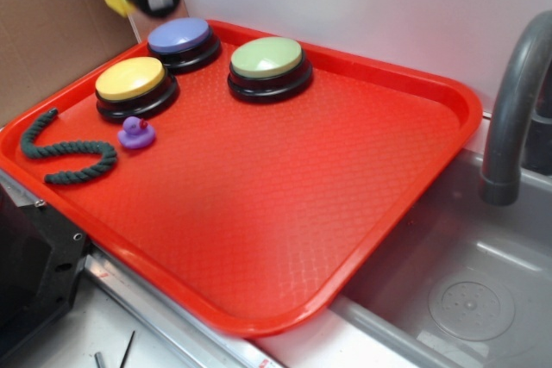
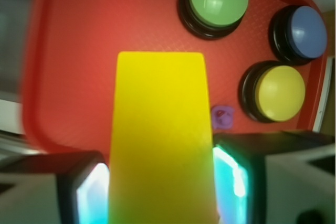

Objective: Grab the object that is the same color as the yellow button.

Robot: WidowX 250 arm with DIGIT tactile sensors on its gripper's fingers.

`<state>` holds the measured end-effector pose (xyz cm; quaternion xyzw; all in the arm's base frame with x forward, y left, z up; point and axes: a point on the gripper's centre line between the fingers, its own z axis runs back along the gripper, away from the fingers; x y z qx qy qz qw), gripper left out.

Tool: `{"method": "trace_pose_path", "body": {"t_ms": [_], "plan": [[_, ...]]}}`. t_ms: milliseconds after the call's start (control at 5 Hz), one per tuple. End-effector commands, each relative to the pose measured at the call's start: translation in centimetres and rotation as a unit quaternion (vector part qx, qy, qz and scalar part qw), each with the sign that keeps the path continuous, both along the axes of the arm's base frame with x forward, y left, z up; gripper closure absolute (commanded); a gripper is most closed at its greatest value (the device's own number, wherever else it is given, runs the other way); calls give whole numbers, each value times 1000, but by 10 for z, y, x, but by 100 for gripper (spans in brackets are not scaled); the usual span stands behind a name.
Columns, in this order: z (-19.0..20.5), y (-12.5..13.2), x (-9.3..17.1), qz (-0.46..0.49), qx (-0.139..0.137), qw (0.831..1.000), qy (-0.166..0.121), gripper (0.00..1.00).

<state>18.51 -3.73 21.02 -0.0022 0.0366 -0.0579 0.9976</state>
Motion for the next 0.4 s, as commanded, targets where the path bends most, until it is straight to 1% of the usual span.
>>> {"method": "trace_pose_path", "body": {"t_ms": [0,200], "plan": [[31,15,10,51,-6,998,-43,100],[27,16,13,52,-5,998,-41,100]]}}
